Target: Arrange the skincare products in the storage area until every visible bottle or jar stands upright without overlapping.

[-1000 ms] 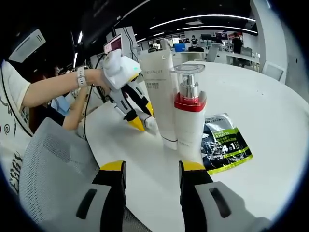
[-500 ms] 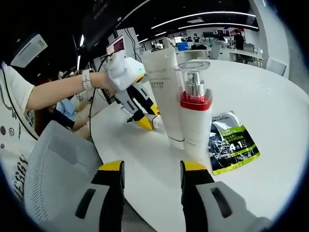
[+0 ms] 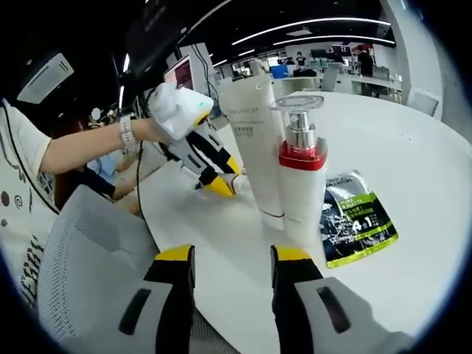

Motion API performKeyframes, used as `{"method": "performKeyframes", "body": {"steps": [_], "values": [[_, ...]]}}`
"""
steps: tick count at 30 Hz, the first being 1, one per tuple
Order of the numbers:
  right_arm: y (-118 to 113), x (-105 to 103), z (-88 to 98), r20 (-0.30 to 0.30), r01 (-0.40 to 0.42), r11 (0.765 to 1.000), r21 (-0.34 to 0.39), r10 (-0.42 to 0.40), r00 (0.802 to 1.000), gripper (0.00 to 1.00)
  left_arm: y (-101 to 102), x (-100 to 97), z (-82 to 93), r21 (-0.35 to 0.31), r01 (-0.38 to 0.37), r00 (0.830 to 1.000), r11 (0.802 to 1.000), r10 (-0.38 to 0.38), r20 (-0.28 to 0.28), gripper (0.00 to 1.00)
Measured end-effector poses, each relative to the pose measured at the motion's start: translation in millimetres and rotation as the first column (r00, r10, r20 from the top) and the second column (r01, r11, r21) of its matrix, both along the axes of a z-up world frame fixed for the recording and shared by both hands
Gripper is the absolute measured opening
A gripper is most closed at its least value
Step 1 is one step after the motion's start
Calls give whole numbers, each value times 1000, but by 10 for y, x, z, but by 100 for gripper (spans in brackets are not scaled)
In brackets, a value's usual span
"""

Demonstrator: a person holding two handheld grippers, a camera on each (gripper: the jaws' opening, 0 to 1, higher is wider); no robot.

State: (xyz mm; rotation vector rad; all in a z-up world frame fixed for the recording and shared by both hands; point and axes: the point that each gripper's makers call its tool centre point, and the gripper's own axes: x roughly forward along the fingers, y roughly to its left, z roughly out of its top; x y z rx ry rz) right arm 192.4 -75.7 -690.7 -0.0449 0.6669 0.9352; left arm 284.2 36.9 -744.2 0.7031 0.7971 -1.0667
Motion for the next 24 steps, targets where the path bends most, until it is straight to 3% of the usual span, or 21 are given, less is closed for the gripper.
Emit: {"method": "performKeyframes", "body": {"steps": [3,6,8,16,21,24], "values": [[29,3,27,-4,-4,1000,26,4,1000,40,-49,-75,122,-80,-8,1000,997,7,-15,21],[106,-62,65,-42,-23,996,85,27,999,40,0,-127,192,-104,-23,1000,994,22,-11,21],[130,-46,138,-30,-21,992,127,25,999,37,25,-181,229,-121,-28,1000,992,27,-10,21],[173,-45,199,-13,-31,989,148,34,999,35,-9,-378,397,-227,-80,997,971,74,-37,21],[232,-35,277,5,-33,986,164,32,999,37,-140,-516,569,-337,-113,993,935,93,-73,21],[313,-45,329,13,-39,982,186,37,999,37,-234,-609,664,-416,-112,991,903,68,-117,21]]}}
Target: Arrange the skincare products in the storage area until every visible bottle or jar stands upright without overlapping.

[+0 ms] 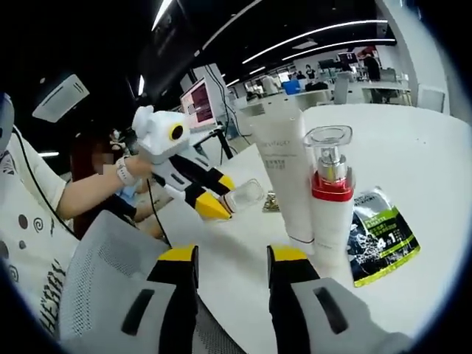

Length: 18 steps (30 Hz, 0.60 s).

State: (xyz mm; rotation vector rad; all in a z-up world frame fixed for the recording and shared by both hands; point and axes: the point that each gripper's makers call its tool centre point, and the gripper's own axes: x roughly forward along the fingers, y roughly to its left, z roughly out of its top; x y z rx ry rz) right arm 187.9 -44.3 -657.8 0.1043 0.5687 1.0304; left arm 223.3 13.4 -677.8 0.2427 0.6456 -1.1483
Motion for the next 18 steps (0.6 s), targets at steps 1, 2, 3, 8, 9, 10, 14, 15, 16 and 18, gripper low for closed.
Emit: {"method": "performKeyframes", "body": {"steps": [1,2,3,8,9,10,14,15,16,18], "values": [[32,-4,19,3,-6,1000,8,6,1000,37,-26,-25,29,-21,16,1000,1000,-16,6,21],[43,-4,25,4,-6,1000,10,6,1000,37,-42,-46,53,-42,25,1000,999,-25,7,21],[73,-5,35,5,-10,1000,14,10,1000,38,-40,-83,64,-67,24,999,997,-27,-31,21],[157,1,132,35,-20,999,49,18,999,38,-156,-181,191,-171,53,997,984,-61,-41,21],[165,18,179,39,-11,997,73,8,999,38,-175,-208,231,-196,67,996,978,-77,-41,21],[162,37,206,45,-2,996,86,-2,999,37,-194,-224,260,-211,82,995,974,-90,-31,21],[152,89,315,51,21,988,151,-29,998,38,-262,-292,341,-280,125,990,952,-140,-35,22],[159,90,353,53,22,984,175,-32,998,37,-273,-296,352,-291,123,989,949,-140,-40,22],[163,83,379,53,21,981,191,-31,998,37,-283,-300,362,-299,122,989,946,-141,-43,22],[172,81,437,43,28,972,234,-39,998,36,-328,-328,412,-333,139,986,933,-161,-39,22]]}}
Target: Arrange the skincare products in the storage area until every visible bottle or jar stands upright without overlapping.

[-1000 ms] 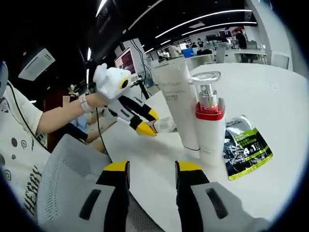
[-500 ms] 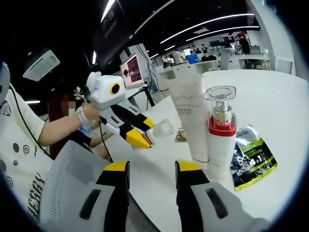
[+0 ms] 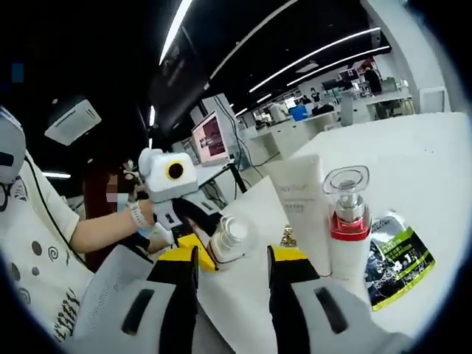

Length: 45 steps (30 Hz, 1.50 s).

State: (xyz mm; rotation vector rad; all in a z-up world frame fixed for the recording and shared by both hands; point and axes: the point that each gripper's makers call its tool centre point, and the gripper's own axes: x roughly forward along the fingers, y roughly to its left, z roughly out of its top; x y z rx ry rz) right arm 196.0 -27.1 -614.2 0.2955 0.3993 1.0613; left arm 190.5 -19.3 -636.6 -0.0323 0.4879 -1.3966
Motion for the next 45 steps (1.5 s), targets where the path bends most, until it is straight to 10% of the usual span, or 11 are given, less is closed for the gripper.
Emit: {"method": "performKeyframes", "body": {"steps": [13,24,31,41,45], "values": [[33,-12,218,34,-21,990,142,16,999,29,-184,-131,259,-181,72,995,981,-83,-57,22],[16,25,112,39,16,998,63,-18,999,20,-243,-38,111,-65,4,996,998,2,85,25],[-125,222,131,18,207,976,67,-208,978,20,-224,123,-247,278,-142,916,950,20,401,36],[-273,263,-12,-55,354,934,41,-352,934,20,-371,228,-47,266,-300,781,916,76,619,35],[-356,306,15,-85,402,913,76,-396,914,20,-415,229,15,259,-319,760,912,83,644,28]]}}
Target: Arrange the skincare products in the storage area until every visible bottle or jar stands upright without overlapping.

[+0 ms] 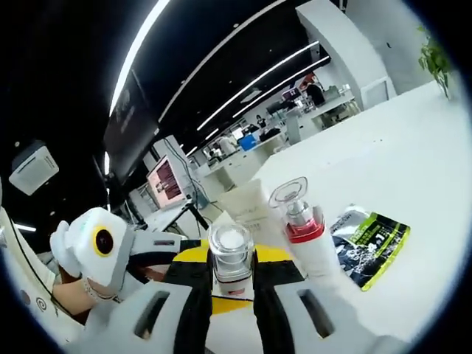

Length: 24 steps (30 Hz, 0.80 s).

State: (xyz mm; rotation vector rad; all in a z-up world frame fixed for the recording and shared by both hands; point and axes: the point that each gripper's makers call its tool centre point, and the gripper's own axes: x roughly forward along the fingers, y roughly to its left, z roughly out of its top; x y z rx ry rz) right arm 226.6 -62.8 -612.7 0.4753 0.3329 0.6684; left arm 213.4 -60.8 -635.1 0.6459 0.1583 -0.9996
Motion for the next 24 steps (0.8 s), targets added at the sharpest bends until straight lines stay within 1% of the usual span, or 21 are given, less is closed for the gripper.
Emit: {"method": "performKeyframes", "body": {"steps": [2,4,6,9,11,12,13,14,15,16,17,18,19,20,21,22,23,24], "values": [[-3,0,5,2,5,1000,-1,-5,1000,20,-14,18,-6,6,-7,1000,1000,7,5,28],[4,8,-8,-3,8,1000,-6,-8,1000,20,-23,27,-16,16,-9,1000,1000,8,23,24],[0,13,-10,-2,17,1000,-4,-17,1000,20,-11,39,-26,29,-18,999,999,17,41,23],[13,-12,-33,-19,11,1000,0,-11,1000,20,13,45,-47,35,-20,999,999,19,33,22],[42,-48,-63,-35,-18,1000,-7,17,999,20,53,58,-68,41,-31,999,999,31,22,20],[61,-60,-63,-28,-31,999,-10,31,999,21,86,65,-68,29,-36,999,999,36,3,19],[87,-82,-49,-9,-54,998,-18,54,998,23,75,25,-77,-2,-29,999,1000,29,-42,19],[100,-95,-39,-2,-66,997,-26,66,998,27,82,20,-73,-50,-41,995,998,36,-98,19],[104,-96,-15,18,-73,997,-39,74,997,29,91,30,-66,-70,-45,993,997,37,-113,19],[121,-113,17,44,-100,993,-60,103,994,29,104,26,-53,-99,-40,989,994,26,-145,19],[126,-121,29,52,-111,992,-65,114,992,26,110,31,-43,-113,-45,987,993,27,-157,19],[110,-120,92,80,-119,991,-56,124,989,25,130,33,-2,-173,-58,977,983,20,-214,19],[101,-123,108,83,-132,990,-47,136,987,25,147,31,17,-204,-72,967,976,19,-252,19],[83,-118,126,88,-140,989,-40,143,986,26,180,54,30,-222,-92,961,971,29,-274,18],[61,-109,130,88,-144,989,-40,147,985,27,192,49,40,-234,-88,958,968,18,-285,18],[52,-124,133,92,-175,983,-49,179,980,26,170,-11,64,-263,-83,947,961,-7,-322,18],[30,-115,141,97,-176,983,-51,181,979,26,160,-56,62,-280,-80,932,957,-27,-360,18],[28,-126,174,114,-202,978,-46,206,972,28,170,-63,46,-294,-81,922,952,-40,-385,18]]}}
